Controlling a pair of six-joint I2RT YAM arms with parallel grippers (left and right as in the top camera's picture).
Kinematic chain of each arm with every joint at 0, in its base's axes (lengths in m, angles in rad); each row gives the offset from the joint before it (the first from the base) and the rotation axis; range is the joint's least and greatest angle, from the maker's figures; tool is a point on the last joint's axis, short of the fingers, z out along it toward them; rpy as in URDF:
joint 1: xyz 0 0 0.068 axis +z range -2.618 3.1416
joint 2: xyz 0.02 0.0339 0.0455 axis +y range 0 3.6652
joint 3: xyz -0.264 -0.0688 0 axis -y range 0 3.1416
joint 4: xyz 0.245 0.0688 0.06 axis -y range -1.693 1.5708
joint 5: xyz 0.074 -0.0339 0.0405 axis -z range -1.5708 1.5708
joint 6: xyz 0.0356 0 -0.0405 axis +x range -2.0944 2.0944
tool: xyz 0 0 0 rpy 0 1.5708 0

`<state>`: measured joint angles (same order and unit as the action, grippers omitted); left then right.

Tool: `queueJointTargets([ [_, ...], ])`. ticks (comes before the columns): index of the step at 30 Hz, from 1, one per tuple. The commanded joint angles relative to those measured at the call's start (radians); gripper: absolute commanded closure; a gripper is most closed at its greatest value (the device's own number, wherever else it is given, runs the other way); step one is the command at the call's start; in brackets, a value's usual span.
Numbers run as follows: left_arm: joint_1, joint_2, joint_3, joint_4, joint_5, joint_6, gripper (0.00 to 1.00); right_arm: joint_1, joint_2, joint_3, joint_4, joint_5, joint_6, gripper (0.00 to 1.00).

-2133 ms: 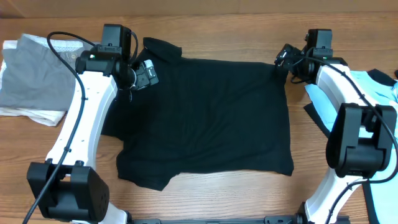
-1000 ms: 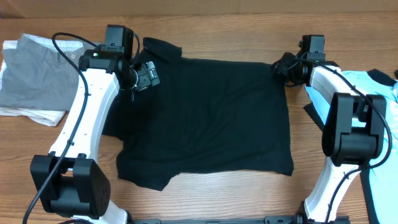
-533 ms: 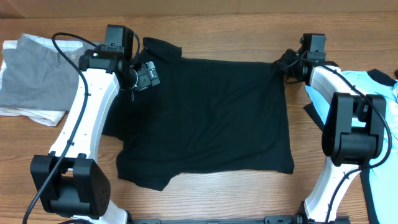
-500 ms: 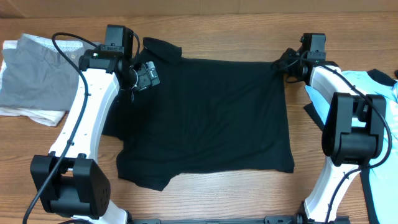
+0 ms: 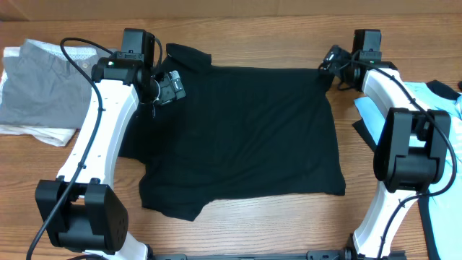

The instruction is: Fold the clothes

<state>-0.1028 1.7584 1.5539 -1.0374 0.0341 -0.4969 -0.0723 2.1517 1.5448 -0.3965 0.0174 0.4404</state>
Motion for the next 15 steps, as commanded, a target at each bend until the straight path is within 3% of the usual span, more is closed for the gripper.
queueJointTargets([
  [1,0.003,0.009,0.012,0.010,0.007,0.011,0.00,-0.003,-0.005,0.024,-0.029,0.049,-0.001,0.00],
  [9,0.003,0.009,0.012,0.010,0.008,0.011,0.00,-0.003,-0.015,0.027,-0.105,0.026,0.005,0.00],
  [15,0.003,0.009,0.012,0.070,0.056,0.061,0.00,-0.003,-0.019,0.027,-0.143,-0.204,0.004,0.00],
])
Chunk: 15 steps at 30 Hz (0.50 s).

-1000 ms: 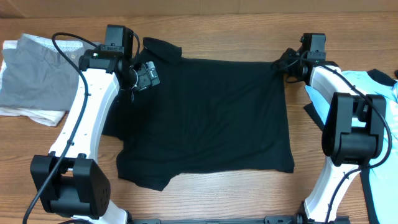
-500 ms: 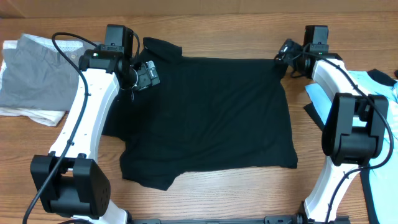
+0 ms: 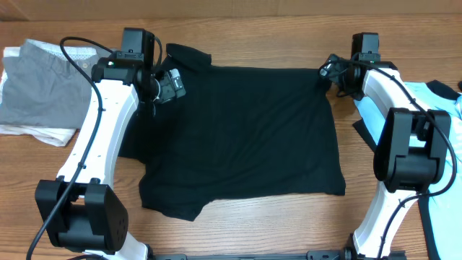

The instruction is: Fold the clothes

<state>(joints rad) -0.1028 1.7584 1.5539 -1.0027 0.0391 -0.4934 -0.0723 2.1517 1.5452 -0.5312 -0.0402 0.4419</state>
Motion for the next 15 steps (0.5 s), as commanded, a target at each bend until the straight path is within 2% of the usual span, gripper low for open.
queueJointTargets([
  [1,0.003,0.009,0.013,0.053,0.079,0.079,0.00,-0.003,-0.023,0.027,-0.017,-0.180,0.003,0.00],
  [4,0.003,0.009,0.014,0.107,0.138,0.109,0.09,-0.003,-0.067,0.028,-0.050,-0.232,0.007,0.01],
  [7,0.003,0.009,0.016,0.152,0.138,0.108,0.20,-0.003,-0.144,0.028,-0.088,-0.223,0.007,0.00],
  [8,0.003,0.009,0.019,0.168,0.138,0.108,0.29,-0.003,-0.180,0.028,-0.102,-0.222,0.005,0.00],
  [9,0.003,0.009,0.023,0.183,0.138,0.104,0.45,-0.003,-0.216,0.028,-0.115,-0.223,0.002,0.00],
  [10,0.003,0.009,0.028,0.194,0.138,0.103,0.56,-0.003,-0.246,0.028,-0.130,-0.223,-0.002,0.00],
  [13,0.003,0.009,0.066,0.227,0.122,0.085,0.83,-0.003,-0.342,0.028,-0.192,-0.223,-0.024,0.01],
  [14,0.003,0.009,0.086,0.239,0.098,0.061,0.89,-0.003,-0.364,0.028,-0.214,-0.223,-0.024,0.06],
  [15,0.003,0.009,0.107,0.254,0.072,0.036,0.93,-0.003,-0.383,0.028,-0.242,-0.224,-0.024,0.19],
])
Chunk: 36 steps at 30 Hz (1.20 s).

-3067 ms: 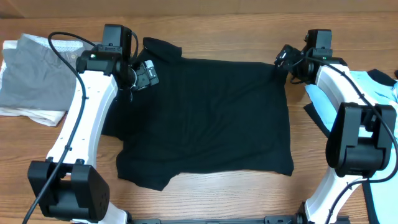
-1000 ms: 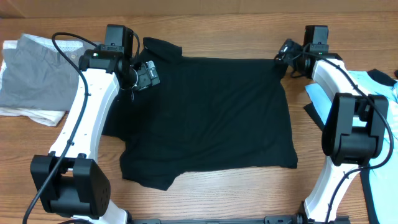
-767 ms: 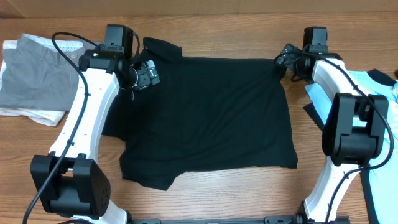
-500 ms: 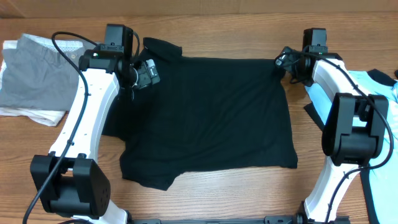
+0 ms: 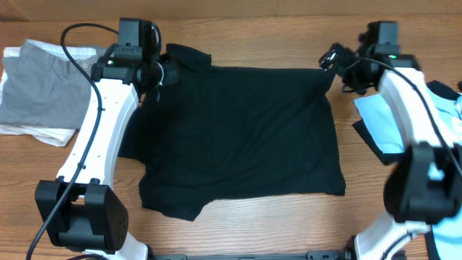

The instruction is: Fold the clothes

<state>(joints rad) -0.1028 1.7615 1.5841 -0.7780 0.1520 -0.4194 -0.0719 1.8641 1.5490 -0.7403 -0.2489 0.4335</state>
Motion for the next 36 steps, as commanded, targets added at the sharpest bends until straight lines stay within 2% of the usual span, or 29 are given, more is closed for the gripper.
queueJointTargets([
  [1,0.003,0.006,0.093,0.049,-0.065,-0.065,0.96,-0.001,-0.108,0.024,-0.064,-0.015,-0.015,0.31],
  [2,0.003,0.006,0.111,0.082,-0.092,-0.101,0.96,0.003,-0.116,0.024,-0.103,-0.015,-0.015,0.42],
  [6,0.001,0.007,0.132,0.249,-0.103,-0.203,0.96,0.029,-0.109,0.023,-0.246,-0.015,-0.015,0.72],
  [10,-0.020,0.053,0.132,0.419,-0.098,-0.217,0.96,0.074,-0.106,0.022,-0.333,-0.015,-0.015,0.80],
  [15,-0.029,0.161,0.184,0.449,-0.025,-0.216,0.96,0.134,-0.106,0.022,-0.347,-0.015,-0.016,0.80],
  [22,-0.010,0.370,0.389,0.216,0.093,-0.175,0.96,0.200,-0.106,0.022,-0.346,-0.014,-0.016,0.80],
  [25,-0.009,0.430,0.422,0.145,0.092,-0.148,0.96,0.210,-0.106,0.022,-0.343,-0.009,-0.016,0.80],
  [36,-0.009,0.570,0.422,0.064,0.082,-0.138,0.96,0.214,-0.106,0.022,-0.347,0.012,-0.016,0.79],
])
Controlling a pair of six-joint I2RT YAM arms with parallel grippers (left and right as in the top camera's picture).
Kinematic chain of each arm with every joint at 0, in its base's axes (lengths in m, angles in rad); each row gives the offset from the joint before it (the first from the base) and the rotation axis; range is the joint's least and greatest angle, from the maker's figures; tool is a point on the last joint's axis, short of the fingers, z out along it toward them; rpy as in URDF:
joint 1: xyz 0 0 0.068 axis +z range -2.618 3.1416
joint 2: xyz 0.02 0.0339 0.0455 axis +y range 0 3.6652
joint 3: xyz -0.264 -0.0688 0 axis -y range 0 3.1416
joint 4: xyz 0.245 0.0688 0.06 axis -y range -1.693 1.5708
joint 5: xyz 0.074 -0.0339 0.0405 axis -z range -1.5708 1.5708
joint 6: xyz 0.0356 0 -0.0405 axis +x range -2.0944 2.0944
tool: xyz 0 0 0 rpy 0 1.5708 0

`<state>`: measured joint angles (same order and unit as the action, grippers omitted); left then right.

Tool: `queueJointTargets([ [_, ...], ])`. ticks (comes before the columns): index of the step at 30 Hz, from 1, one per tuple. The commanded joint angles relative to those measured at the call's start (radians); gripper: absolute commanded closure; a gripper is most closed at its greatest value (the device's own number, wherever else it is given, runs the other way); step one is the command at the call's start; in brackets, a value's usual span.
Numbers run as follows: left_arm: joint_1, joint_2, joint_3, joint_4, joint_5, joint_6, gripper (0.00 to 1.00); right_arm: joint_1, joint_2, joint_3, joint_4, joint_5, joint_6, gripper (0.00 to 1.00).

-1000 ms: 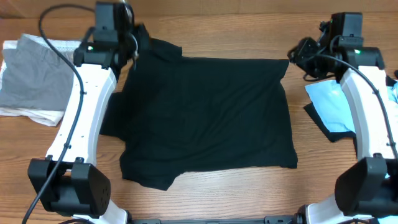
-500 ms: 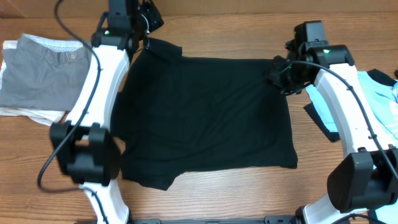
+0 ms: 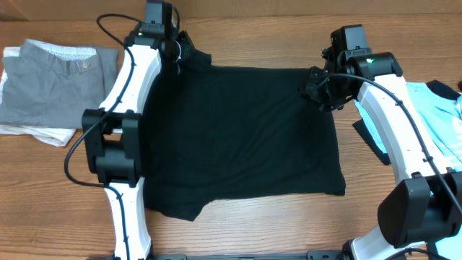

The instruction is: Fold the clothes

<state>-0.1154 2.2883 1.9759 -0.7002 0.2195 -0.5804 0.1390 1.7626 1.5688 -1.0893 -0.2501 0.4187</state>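
A black shirt (image 3: pixel 238 137) lies spread flat across the middle of the wooden table, with one sleeve (image 3: pixel 193 56) sticking out at its far left corner. My left gripper (image 3: pixel 175 52) sits at that sleeve, its fingers hidden under the wrist. Over the shirt's far right corner is my right gripper (image 3: pixel 313 87), pointing inward over the cloth. The overhead view does not show whether either gripper holds cloth.
Folded grey trousers (image 3: pixel 50 87) lie on a white cloth (image 3: pixel 36 132) at the left edge. A light blue garment (image 3: pixel 433 115) lies at the right edge, under the right arm. The left arm stretches along the shirt's left side.
My left gripper has moved farther back and right, onto the sleeve at the shirt's far left corner. My right gripper has moved left and nearer, from beside the far right corner to over it.
At first my left gripper hovered over the shirt's left shoulder and my right gripper sat just outside the far right corner. Both stayed near there with small shifts. Now each is at a far corner of the shirt, which lies as before.
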Motion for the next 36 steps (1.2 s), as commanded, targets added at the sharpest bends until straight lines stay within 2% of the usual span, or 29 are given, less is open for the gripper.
queueJointTargets([
  [1,0.004,0.049,0.030,-0.023,0.010,0.023,0.96,0.003,-0.004,0.002,-0.001,0.013,-0.001,0.79],
  [8,0.005,0.079,0.029,-0.080,-0.137,0.024,0.96,0.003,-0.004,0.002,-0.051,0.012,-0.001,0.79],
  [12,0.005,0.085,0.029,-0.045,-0.200,0.040,0.96,0.017,-0.004,0.002,-0.153,0.013,-0.001,0.79],
  [18,0.006,0.132,0.030,0.006,-0.190,0.042,0.96,0.075,-0.004,0.002,-0.219,0.012,0.000,0.79],
  [26,0.016,0.166,0.030,0.045,-0.175,0.073,0.96,0.200,-0.004,0.002,-0.172,0.013,0.005,0.79],
  [36,0.033,0.189,0.029,0.093,-0.155,0.089,0.96,0.296,-0.004,0.002,-0.209,0.059,0.127,0.80],
])
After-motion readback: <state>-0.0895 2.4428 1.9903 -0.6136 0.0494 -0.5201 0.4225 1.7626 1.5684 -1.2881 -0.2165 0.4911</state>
